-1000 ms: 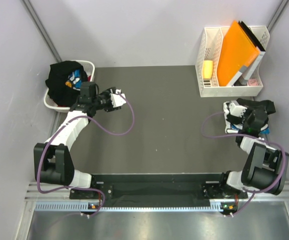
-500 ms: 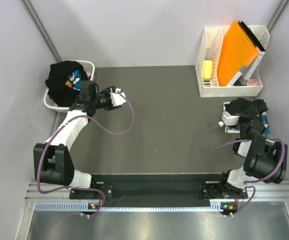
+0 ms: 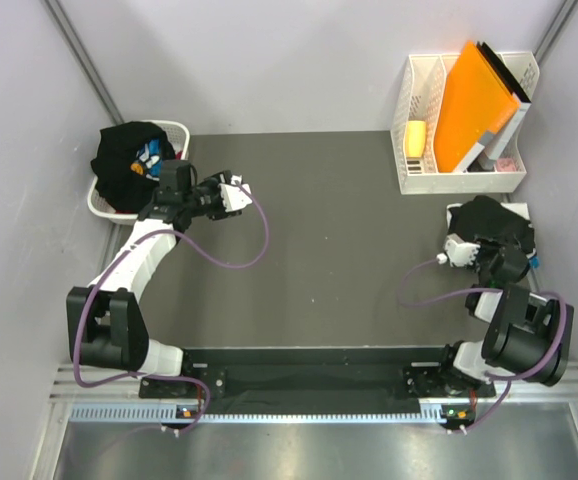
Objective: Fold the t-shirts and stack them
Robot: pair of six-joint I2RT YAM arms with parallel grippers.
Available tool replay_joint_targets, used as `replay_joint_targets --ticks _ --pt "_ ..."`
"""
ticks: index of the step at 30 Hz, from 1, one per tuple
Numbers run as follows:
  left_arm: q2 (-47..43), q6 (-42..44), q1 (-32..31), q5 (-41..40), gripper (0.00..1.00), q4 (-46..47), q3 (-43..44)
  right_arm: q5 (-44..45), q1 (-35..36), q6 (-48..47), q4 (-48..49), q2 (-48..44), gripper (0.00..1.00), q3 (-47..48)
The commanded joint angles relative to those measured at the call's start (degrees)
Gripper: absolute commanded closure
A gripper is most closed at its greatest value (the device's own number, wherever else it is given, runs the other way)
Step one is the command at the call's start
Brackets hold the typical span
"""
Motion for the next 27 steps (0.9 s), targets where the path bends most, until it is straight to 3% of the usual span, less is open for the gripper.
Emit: replay_joint_targets --ticks 1,2,8,14,20,24,27 --pt "0.9 0.9 -0.1 0.6 0.43 -0.2 3.4 3.3 -0.4 3.7 -14.0 -3.2 0.43 1.0" --pt "1.1 1.0 -0.1 0.5 0.43 -0.2 3.5 3.9 -0.4 5.1 -16.1 -3.7 0.34 1.6" --pt "1.0 1.3 -0.1 0.3 0.43 -0.2 3.0 3.6 -0.4 22.0 -35.5 -12.8 0.17 10.7" --pt "0.8 1.0 -0.1 0.7 0.43 0.2 3.0 -0.1 0.2 36.6 -53.3 -19.9 0.16 21.0" --pt "0.8 0.9 -0.1 1.3 0.43 0.3 2.8 -10.4 0.2 57.0 -79.1 -17.3 0.18 35.3" --pt "0.9 -0.3 -0.1 1.6 0.43 1.6 2.7 -18.5 0.3 64.1 -83.9 -15.1 0.19 37.8" --pt "0.4 0.1 -0.2 1.6 0.43 1.5 2.2 -18.6 0.6 63.9 -82.9 -15.7 0.20 37.3"
